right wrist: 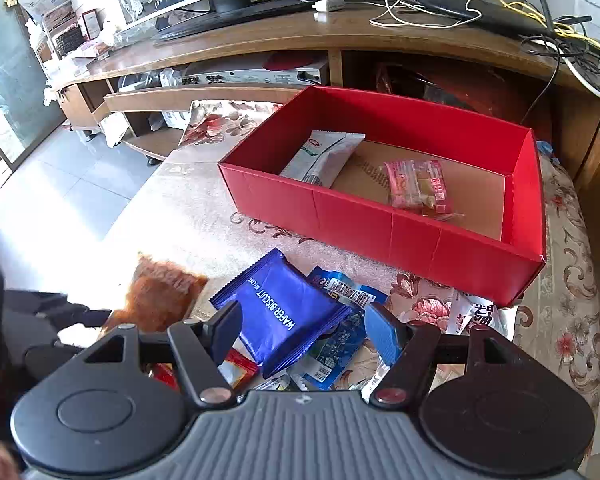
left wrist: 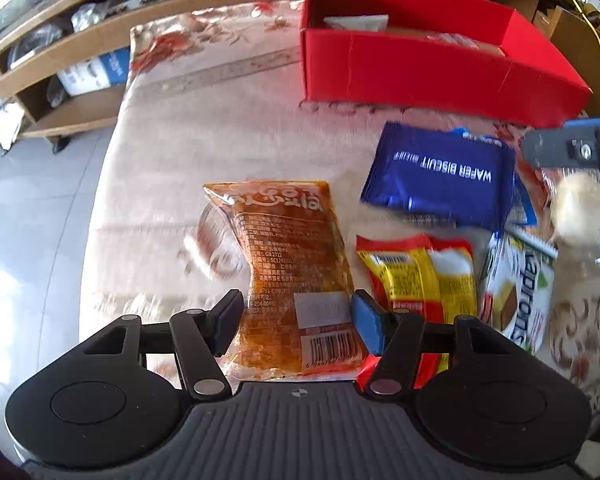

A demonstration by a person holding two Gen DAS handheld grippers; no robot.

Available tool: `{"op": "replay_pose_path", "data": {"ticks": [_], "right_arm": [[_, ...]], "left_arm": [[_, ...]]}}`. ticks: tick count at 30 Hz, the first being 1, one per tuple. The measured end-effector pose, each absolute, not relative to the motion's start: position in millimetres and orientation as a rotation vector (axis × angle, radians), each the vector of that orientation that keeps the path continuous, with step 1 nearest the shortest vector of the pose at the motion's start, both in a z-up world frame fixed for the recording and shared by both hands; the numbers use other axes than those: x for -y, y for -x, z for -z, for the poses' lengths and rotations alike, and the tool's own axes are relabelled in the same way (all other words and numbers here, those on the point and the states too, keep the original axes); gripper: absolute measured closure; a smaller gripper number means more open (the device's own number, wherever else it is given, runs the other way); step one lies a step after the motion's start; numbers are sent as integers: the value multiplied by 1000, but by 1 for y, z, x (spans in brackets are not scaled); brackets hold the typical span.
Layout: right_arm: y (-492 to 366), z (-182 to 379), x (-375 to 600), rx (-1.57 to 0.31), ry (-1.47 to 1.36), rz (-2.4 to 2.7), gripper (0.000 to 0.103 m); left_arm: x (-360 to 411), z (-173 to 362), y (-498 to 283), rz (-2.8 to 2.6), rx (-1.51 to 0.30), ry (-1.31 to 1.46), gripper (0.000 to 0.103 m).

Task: Organize snacks
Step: 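Move back to the pile and grasp the orange chip bag with left tool, then lift the orange bag with left tool while right tool grasps the red-yellow bag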

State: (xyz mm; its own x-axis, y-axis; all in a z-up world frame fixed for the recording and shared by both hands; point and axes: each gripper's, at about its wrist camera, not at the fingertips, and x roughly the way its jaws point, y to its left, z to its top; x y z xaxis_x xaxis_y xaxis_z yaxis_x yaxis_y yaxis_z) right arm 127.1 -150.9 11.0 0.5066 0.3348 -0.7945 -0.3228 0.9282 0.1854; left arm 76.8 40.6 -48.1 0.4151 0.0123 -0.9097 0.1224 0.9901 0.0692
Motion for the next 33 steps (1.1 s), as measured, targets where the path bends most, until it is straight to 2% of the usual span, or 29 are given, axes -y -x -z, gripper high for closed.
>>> {"op": "replay_pose_path", "data": {"ticks": [5,7,8,10,11,13,15,17,25,27,28,30,33], "right_arm": [[-123,-13,150,-960,-10,-415,36],[-122,-12,149,-966,-8,-418,36],[-121,-11,148,-969,-6,-419,36],[-120,-10,147,-973,-2,-424,36],[-119,-9,147,-975,0,-427,36],[-118,-9,146,-976,3,-430,36],[-117,-8,145,-977,6,-439,36],[-116,-7,143,-981,11,-448,36],[-106,-3,130,-1003,36,-485,36],[-102,1,125,-1018,44,-488,36],[-99,4,124,-1027,48,-488,36],[-96,9,120,-1048,48,-489,36],[-92,14,115,-1079,29,-490,36]], "left_arm": [[-51,48,-81,7,-1150,-53,31],[-50,52,-90,-13,-1158,-21,17],[-46,54,-94,-27,-1159,-27,15],[-40,58,-100,-58,-1146,-52,3],[-42,59,-102,-73,-1147,-40,3],[-46,59,-99,-74,-1148,-9,7],[-45,55,-93,-46,-1136,-32,23],[-47,51,-87,-29,-1118,-41,35],[-59,44,-68,22,-1097,34,46],[-65,41,-64,30,-1088,64,55],[-70,41,-63,32,-1088,77,64],[-75,42,-62,42,-1090,98,63],[-77,45,-63,55,-1091,115,56]]}}
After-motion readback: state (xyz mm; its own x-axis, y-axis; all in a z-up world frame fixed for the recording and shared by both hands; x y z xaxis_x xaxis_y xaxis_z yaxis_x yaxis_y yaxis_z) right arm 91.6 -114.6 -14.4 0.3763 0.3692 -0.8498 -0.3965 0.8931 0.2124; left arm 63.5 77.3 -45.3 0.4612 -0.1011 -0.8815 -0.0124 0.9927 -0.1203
